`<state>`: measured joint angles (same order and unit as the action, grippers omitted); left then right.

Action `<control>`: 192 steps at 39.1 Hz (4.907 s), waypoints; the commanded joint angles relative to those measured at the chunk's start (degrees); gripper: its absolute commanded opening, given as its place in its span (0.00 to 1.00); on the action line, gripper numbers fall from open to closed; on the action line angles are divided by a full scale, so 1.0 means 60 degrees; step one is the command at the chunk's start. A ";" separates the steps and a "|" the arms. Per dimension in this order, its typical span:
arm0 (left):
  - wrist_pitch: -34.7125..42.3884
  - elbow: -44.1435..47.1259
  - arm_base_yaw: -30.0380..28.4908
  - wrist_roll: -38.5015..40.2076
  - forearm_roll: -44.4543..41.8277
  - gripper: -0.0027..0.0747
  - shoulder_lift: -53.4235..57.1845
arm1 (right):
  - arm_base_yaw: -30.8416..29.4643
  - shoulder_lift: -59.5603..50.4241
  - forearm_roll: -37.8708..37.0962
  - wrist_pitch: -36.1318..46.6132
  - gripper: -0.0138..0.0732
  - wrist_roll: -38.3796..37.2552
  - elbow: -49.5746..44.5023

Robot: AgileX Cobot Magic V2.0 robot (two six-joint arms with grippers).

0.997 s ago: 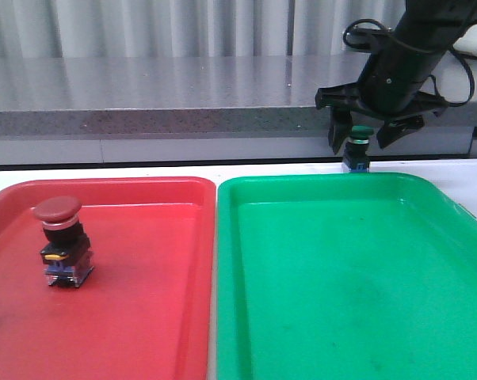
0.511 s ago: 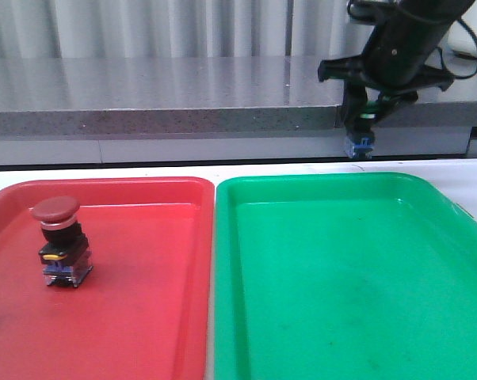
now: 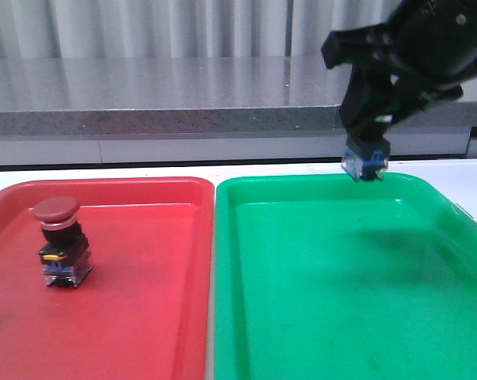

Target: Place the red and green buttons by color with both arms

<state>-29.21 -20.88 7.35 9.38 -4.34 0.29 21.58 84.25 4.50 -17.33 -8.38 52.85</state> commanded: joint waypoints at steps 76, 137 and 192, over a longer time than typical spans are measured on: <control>0.0748 -0.0234 0.0000 0.0089 0.0054 0.01 0.0030 | -0.2290 -0.9017 -0.0977 0.0301 0.03 0.0094 -0.4169; 0.2047 0.0702 -0.0276 0.0089 0.0240 0.01 0.0169 | -0.2290 -1.2324 -0.1391 -0.0152 0.03 0.0094 -0.5370; 0.4742 0.3742 -0.1563 -0.0020 0.0792 0.01 0.0148 | -0.2290 -1.2324 -0.1412 -0.0149 0.03 0.0111 -0.5435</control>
<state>-5.54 0.24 -1.99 9.07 0.00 0.29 8.20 9.79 -3.18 -22.76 -8.38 18.83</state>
